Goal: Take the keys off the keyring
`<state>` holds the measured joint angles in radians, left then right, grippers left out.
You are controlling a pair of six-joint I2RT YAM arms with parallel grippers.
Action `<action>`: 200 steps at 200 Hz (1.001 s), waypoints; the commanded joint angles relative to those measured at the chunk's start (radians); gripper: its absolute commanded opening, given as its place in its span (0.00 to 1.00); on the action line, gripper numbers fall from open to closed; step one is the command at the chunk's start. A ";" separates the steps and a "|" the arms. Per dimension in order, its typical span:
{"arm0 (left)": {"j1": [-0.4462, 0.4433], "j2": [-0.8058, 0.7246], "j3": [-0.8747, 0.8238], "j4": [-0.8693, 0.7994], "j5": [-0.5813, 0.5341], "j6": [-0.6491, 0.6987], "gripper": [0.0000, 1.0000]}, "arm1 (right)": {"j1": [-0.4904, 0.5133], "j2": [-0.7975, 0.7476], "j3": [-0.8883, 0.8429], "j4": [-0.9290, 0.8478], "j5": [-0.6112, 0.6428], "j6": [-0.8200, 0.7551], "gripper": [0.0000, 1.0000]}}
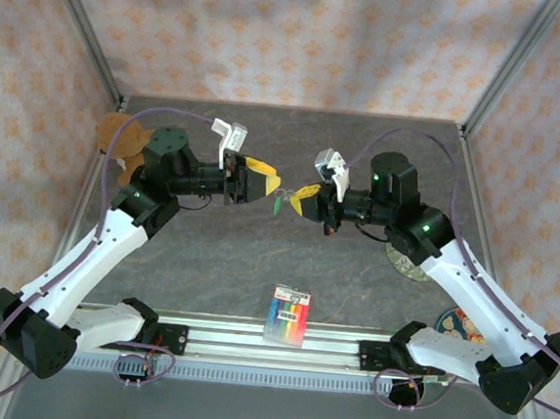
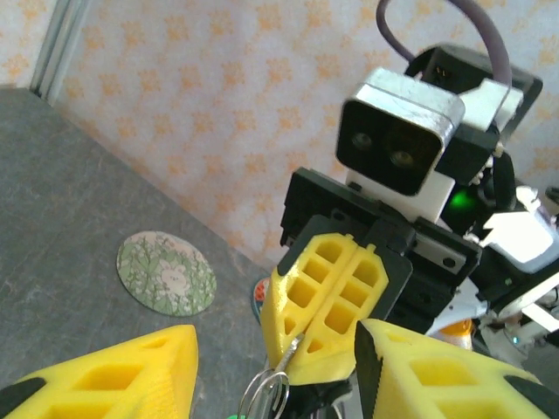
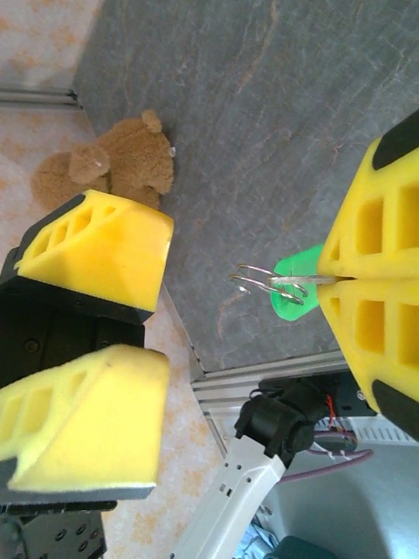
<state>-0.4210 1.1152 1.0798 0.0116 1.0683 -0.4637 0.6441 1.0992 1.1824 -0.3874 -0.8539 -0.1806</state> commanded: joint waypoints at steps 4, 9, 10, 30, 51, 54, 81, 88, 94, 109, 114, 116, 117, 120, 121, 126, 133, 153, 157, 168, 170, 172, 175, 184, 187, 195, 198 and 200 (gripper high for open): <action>-0.002 0.010 0.046 -0.126 0.063 0.100 0.50 | -0.011 0.011 0.050 -0.046 -0.055 -0.018 0.00; -0.005 0.011 0.050 -0.143 0.063 0.113 0.50 | -0.012 0.012 0.053 -0.048 -0.059 -0.017 0.00; -0.005 0.012 0.051 -0.148 0.063 0.116 0.50 | -0.012 0.013 0.054 -0.048 -0.060 -0.017 0.00; -0.014 0.017 0.065 -0.211 0.063 0.156 0.51 | -0.016 0.024 0.067 -0.053 -0.073 -0.016 0.00; -0.021 0.021 0.069 -0.228 0.067 0.168 0.51 | -0.020 0.035 0.078 -0.058 -0.087 -0.015 0.00; -0.022 0.022 0.068 -0.228 0.067 0.168 0.51 | -0.020 0.036 0.080 -0.059 -0.090 -0.014 0.00; -0.030 0.033 0.072 -0.233 0.074 0.170 0.49 | -0.021 0.044 0.086 -0.062 -0.104 -0.013 0.00; -0.033 0.035 0.075 -0.234 0.076 0.171 0.48 | -0.021 0.046 0.086 -0.063 -0.106 -0.015 0.00; -0.035 0.038 0.077 -0.234 0.077 0.172 0.45 | -0.021 0.045 0.086 -0.064 -0.105 -0.014 0.00; -0.038 0.041 0.083 -0.237 0.077 0.174 0.39 | -0.024 0.047 0.086 -0.068 -0.103 -0.016 0.00; -0.038 0.041 0.083 -0.236 0.078 0.174 0.37 | -0.024 0.046 0.085 -0.069 -0.103 -0.016 0.00; -0.038 0.040 0.084 -0.237 0.076 0.174 0.37 | -0.025 0.046 0.085 -0.068 -0.103 -0.016 0.00; -0.038 0.040 0.084 -0.236 0.076 0.175 0.36 | -0.025 0.046 0.085 -0.068 -0.103 -0.016 0.00; -0.038 0.039 0.084 -0.236 0.075 0.174 0.35 | -0.026 0.046 0.085 -0.069 -0.104 -0.016 0.00; -0.038 0.039 0.084 -0.236 0.074 0.174 0.35 | -0.026 0.045 0.085 -0.069 -0.104 -0.017 0.00; -0.038 0.038 0.083 -0.234 0.072 0.174 0.33 | -0.026 0.044 0.082 -0.070 -0.105 -0.016 0.00; -0.038 0.038 0.083 -0.233 0.071 0.173 0.29 | -0.027 0.044 0.082 -0.070 -0.105 -0.017 0.00; -0.038 0.033 0.082 -0.226 0.063 0.168 0.23 | -0.033 0.040 0.077 -0.070 -0.103 -0.019 0.00; -0.039 0.032 0.080 -0.221 0.062 0.166 0.22 | -0.036 0.039 0.076 -0.069 -0.103 -0.020 0.00; -0.038 0.029 0.076 -0.207 0.061 0.156 0.20 | -0.039 0.037 0.075 -0.071 -0.103 -0.023 0.00; -0.037 0.028 0.075 -0.203 0.060 0.154 0.19 | -0.039 0.036 0.075 -0.071 -0.103 -0.023 0.00; -0.037 0.028 0.074 -0.199 0.059 0.152 0.17 | -0.040 0.035 0.074 -0.071 -0.103 -0.023 0.00; -0.038 0.027 0.072 -0.192 0.059 0.148 0.14 | -0.040 0.035 0.074 -0.071 -0.101 -0.023 0.00; -0.035 0.024 0.064 -0.167 0.054 0.132 0.10 | -0.040 0.032 0.072 -0.071 -0.099 -0.026 0.00; -0.036 0.021 0.060 -0.157 0.053 0.124 0.09 | -0.041 0.031 0.070 -0.070 -0.097 -0.026 0.00; -0.033 0.017 0.049 -0.121 0.054 0.103 0.07 | -0.041 0.026 0.066 -0.064 -0.096 -0.027 0.00; -0.033 0.015 0.045 -0.108 0.055 0.093 0.07 | -0.041 0.024 0.065 -0.063 -0.095 -0.028 0.00; -0.033 0.014 0.042 -0.098 0.053 0.087 0.07 | -0.041 0.023 0.064 -0.060 -0.094 -0.027 0.00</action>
<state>-0.4515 1.1553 1.1309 -0.2073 1.1149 -0.3225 0.6094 1.1461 1.2331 -0.4572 -0.9436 -0.1890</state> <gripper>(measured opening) 0.083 0.039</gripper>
